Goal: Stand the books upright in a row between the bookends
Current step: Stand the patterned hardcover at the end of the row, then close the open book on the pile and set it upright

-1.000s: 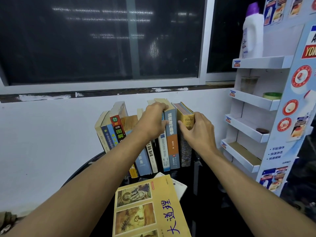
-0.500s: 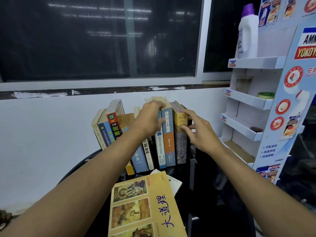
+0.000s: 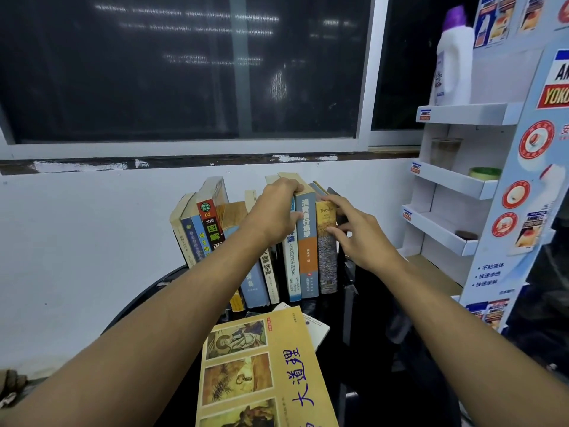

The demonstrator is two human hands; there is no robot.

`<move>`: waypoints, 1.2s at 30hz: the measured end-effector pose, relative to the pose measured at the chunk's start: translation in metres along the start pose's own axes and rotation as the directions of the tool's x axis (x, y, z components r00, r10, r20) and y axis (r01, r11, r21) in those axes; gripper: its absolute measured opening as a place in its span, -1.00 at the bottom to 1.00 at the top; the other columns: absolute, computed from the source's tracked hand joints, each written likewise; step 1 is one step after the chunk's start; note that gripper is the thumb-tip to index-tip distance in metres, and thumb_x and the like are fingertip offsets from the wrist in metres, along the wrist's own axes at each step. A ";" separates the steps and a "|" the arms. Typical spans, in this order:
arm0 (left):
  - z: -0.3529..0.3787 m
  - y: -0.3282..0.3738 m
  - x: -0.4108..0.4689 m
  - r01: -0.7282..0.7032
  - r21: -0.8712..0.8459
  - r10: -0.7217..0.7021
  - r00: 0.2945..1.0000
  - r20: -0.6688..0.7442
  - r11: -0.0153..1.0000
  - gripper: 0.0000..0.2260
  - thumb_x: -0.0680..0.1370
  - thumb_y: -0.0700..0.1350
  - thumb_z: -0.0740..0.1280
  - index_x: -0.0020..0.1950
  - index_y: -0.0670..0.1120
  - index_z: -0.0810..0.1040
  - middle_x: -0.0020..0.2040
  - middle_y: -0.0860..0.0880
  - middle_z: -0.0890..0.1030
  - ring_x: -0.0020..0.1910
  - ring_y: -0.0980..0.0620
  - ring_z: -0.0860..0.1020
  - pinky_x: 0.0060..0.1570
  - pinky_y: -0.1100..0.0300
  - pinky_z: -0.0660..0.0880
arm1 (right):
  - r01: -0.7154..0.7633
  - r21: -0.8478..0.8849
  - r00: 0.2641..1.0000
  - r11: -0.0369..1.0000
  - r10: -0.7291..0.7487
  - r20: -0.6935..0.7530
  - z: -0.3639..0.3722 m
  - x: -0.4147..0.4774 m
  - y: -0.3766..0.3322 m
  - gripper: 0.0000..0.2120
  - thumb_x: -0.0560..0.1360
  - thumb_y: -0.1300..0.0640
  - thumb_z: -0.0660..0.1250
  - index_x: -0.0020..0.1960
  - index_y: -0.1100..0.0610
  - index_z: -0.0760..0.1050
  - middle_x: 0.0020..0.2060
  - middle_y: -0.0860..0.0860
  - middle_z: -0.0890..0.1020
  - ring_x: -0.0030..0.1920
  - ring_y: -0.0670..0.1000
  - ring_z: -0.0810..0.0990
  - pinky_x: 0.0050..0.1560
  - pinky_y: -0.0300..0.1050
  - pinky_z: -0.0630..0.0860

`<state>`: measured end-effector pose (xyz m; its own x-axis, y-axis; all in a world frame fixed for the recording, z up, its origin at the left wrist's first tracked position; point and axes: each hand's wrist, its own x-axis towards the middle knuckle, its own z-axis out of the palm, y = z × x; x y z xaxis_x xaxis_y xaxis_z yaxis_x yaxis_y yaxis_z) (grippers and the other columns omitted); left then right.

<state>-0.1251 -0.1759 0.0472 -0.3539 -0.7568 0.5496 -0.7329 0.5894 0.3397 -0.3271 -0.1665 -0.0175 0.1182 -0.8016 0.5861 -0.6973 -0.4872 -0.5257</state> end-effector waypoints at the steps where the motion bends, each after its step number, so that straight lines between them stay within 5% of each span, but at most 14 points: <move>1: 0.000 0.000 0.000 0.001 0.000 -0.001 1.000 -0.002 1.000 -0.61 0.54 -0.15 0.46 0.35 -0.12 0.49 0.30 -0.08 0.54 0.24 -0.01 0.51 0.04 0.28 0.39 | -0.004 0.002 1.000 1.000 0.004 0.000 0.001 0.000 0.001 -0.44 0.60 0.22 0.35 0.47 -0.20 0.29 0.19 -0.08 0.57 -0.05 -0.19 0.67 -0.08 -0.37 0.58; 11: 0.002 0.000 -0.009 -0.011 0.066 0.010 1.000 0.022 0.998 -0.49 0.56 -0.12 0.44 0.47 -0.12 0.37 0.41 -0.08 0.44 0.36 -0.07 0.44 0.27 0.04 0.47 | -0.036 -0.087 0.998 0.996 0.040 0.042 0.002 -0.003 -0.006 -0.39 0.60 0.17 0.34 0.49 -0.24 0.16 0.33 -0.04 0.52 0.03 -0.09 0.63 -0.08 -0.33 0.50; 15: -0.005 0.001 -0.020 -0.055 0.085 0.049 0.996 0.075 0.995 -0.40 0.57 -0.04 0.41 0.55 -0.11 0.27 0.47 -0.07 0.36 0.42 -0.06 0.38 0.34 0.02 0.44 | -0.050 -0.127 0.988 0.991 0.068 0.136 -0.004 -0.008 -0.017 -0.24 0.58 0.11 0.38 0.54 -0.30 -0.01 0.42 -0.02 0.46 0.14 -0.02 0.60 0.15 -0.03 0.57; 19: -0.023 0.004 -0.047 -0.105 0.047 0.101 0.991 0.090 0.993 -0.46 0.60 -0.01 0.37 0.54 -0.07 0.33 0.51 -0.02 0.34 0.48 0.01 0.32 0.38 0.24 0.22 | -0.064 -0.163 0.982 0.985 0.091 0.166 -0.007 -0.021 -0.037 -0.08 0.53 -0.03 0.41 0.56 -0.32 -0.21 0.41 0.05 0.41 0.34 0.09 0.48 0.26 0.24 0.52; 22: -0.035 0.002 -0.079 -0.107 -0.014 0.108 0.990 0.087 0.994 -0.50 0.61 0.02 0.36 0.53 -0.01 0.36 0.49 0.04 0.36 0.47 0.09 0.31 0.36 0.31 0.13 | -0.085 -0.233 0.988 0.969 0.112 0.102 -0.006 -0.043 -0.054 -0.19 0.56 -0.06 0.38 0.59 -0.18 -0.09 0.38 0.03 0.35 0.36 0.05 0.42 0.26 0.15 0.50; 27: -0.043 -0.024 -0.140 0.000 -0.085 0.014 0.986 0.164 0.996 -0.52 0.59 0.11 0.36 0.50 0.09 0.39 0.43 0.11 0.42 0.38 0.15 0.41 0.37 0.05 0.44 | -0.083 -0.212 0.981 0.974 0.117 0.155 0.006 -0.090 -0.064 -0.46 0.56 -0.19 0.32 0.46 0.00 0.33 0.26 -0.09 0.41 0.26 -0.09 0.44 0.19 0.01 0.54; 30: -0.044 -0.044 -0.173 0.090 -0.068 -0.072 0.973 0.221 0.994 -0.49 0.55 0.17 0.36 0.47 0.06 0.43 0.34 0.12 0.48 0.27 0.19 0.48 0.26 0.11 0.52 | -0.125 -0.197 0.951 0.972 0.174 0.256 0.020 -0.117 -0.065 -0.46 0.55 -0.24 0.30 0.42 0.04 0.41 0.14 -0.15 0.43 0.13 -0.16 0.45 0.11 -0.17 0.48; 36: -0.038 -0.077 -0.218 0.307 -0.035 -0.280 0.905 0.321 0.951 -0.51 0.51 0.22 0.37 0.38 0.04 0.51 0.22 0.12 0.52 0.10 0.20 0.54 0.06 0.24 0.58 | -0.203 -0.212 0.875 0.956 0.274 0.400 0.038 -0.137 -0.067 -0.46 0.53 -0.31 0.28 0.33 0.04 0.47 0.06 -0.14 0.45 0.07 -0.16 0.45 0.07 -0.22 0.41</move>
<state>0.0308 -0.0458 -0.0695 -0.3017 -0.9404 0.1571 -0.7850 0.3386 0.5187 -0.2696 -0.0370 -0.0862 0.1954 -0.9731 0.1217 -0.8403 -0.2301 -0.4909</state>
